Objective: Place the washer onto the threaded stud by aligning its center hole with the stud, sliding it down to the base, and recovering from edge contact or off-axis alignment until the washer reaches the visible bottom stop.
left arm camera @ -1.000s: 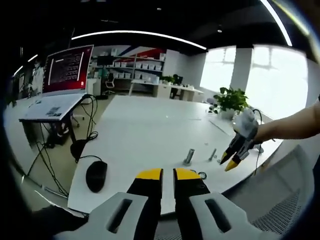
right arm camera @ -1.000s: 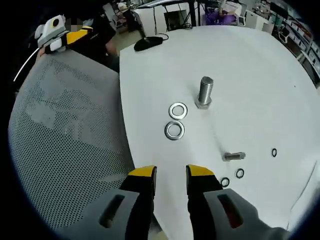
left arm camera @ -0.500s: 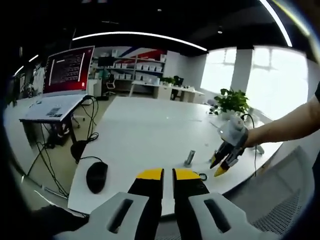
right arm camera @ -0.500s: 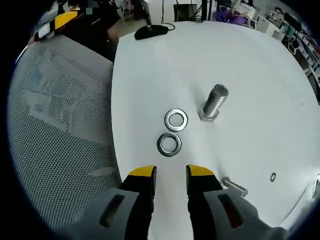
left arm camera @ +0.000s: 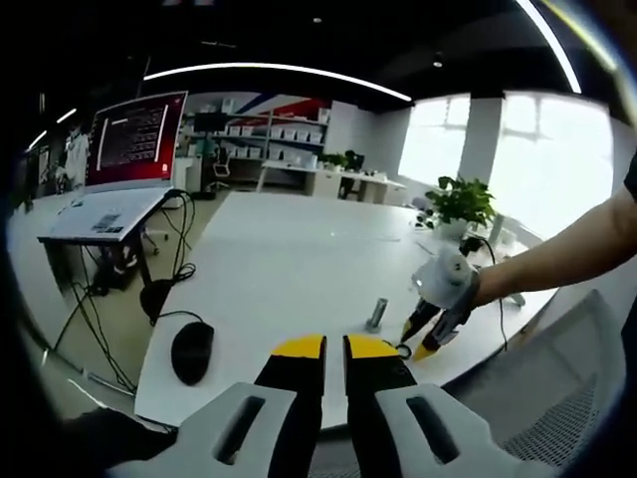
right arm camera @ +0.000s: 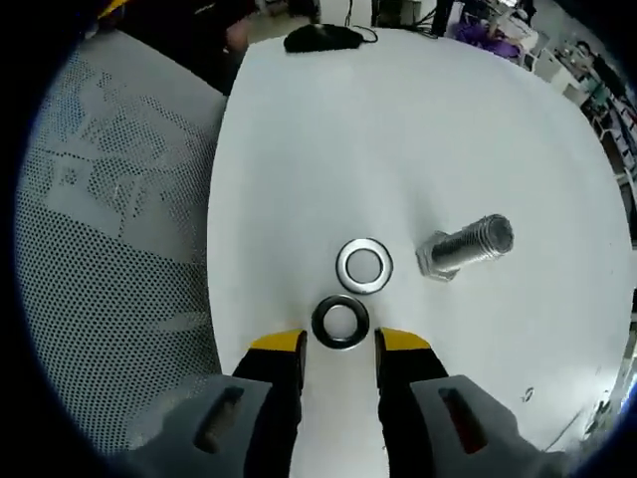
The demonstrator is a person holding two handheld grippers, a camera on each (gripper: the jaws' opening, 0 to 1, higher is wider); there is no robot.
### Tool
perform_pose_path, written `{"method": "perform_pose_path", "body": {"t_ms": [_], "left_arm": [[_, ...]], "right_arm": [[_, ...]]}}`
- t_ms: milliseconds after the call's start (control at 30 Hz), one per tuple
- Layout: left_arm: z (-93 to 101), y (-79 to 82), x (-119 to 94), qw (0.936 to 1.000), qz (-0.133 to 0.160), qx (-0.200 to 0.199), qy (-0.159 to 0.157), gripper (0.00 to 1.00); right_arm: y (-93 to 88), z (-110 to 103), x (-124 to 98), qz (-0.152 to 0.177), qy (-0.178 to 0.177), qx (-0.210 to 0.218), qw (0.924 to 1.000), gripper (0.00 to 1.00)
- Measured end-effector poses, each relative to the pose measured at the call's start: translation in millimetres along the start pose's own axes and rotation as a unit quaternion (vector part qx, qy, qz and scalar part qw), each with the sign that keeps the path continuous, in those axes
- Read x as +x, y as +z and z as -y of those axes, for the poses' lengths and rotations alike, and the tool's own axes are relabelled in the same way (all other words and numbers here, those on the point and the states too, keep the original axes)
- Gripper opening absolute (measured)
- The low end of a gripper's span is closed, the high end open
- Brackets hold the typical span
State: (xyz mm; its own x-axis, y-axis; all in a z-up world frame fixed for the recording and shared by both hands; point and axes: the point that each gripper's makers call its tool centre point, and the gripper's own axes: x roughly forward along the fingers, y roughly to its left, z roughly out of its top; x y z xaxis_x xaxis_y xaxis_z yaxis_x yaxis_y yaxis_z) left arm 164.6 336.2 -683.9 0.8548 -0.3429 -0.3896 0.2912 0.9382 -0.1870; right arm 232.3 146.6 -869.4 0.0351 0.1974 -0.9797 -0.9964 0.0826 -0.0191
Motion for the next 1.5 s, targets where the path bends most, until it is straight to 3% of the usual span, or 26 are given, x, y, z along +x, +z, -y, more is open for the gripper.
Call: {"method": "perform_pose_path", "body": {"t_ms": [267, 367, 633, 833, 967, 1233, 1300, 1333, 1500], "left_arm": [[-0.4, 0.8, -0.2, 1.0000, 0.003, -0.001, 0.000, 0.04], [-0.2, 0.6, -0.2, 1.0000, 0.002, 0.000, 0.000, 0.04], [-0.6, 0.7, 0.0, 1.0000, 0.001, -0.001, 0.000, 0.04], [-0.8, 0.6, 0.2, 1.0000, 0.001, 0.000, 0.000, 0.04], [-0.8, 1.1, 0.2, 1.0000, 0.003, -0.002, 0.000, 0.04], [-1.0, 1.1, 0.2, 1.0000, 0.002, -0.002, 0.000, 0.04], [-0.8, 0.6, 0.1, 1.0000, 0.001, -0.001, -0.001, 0.04], [-0.7, 0.5, 0.2, 1.0000, 0.001, 0.000, -0.001, 0.04], [-0.7, 0.7, 0.1, 1.0000, 0.002, -0.001, -0.001, 0.04]], "right_arm": [[2.1, 1.6, 0.6, -0.005, 0.010, 0.008, 0.9999, 0.26], [5.2, 4.3, 1.1, 0.014, 0.013, 0.042, 0.9989, 0.26], [6.9, 5.9, 2.3, 0.017, 0.008, 0.022, 0.9996, 0.25], [10.7, 8.1, 3.0, 0.022, 0.015, 0.044, 0.9987, 0.26], [12.6, 7.2, 3.7, 0.023, 0.005, 0.008, 0.9997, 0.26], [13.0, 6.8, 2.1, 0.030, 0.009, 0.005, 0.9995, 0.26], [9.1, 4.9, 1.5, 0.018, 0.023, -0.052, 0.9982, 0.27], [7.6, 5.1, 1.3, 0.013, 0.023, -0.058, 0.9979, 0.27], [9.8, 5.6, 1.9, 0.007, 0.019, -0.040, 0.9990, 0.27]]}}
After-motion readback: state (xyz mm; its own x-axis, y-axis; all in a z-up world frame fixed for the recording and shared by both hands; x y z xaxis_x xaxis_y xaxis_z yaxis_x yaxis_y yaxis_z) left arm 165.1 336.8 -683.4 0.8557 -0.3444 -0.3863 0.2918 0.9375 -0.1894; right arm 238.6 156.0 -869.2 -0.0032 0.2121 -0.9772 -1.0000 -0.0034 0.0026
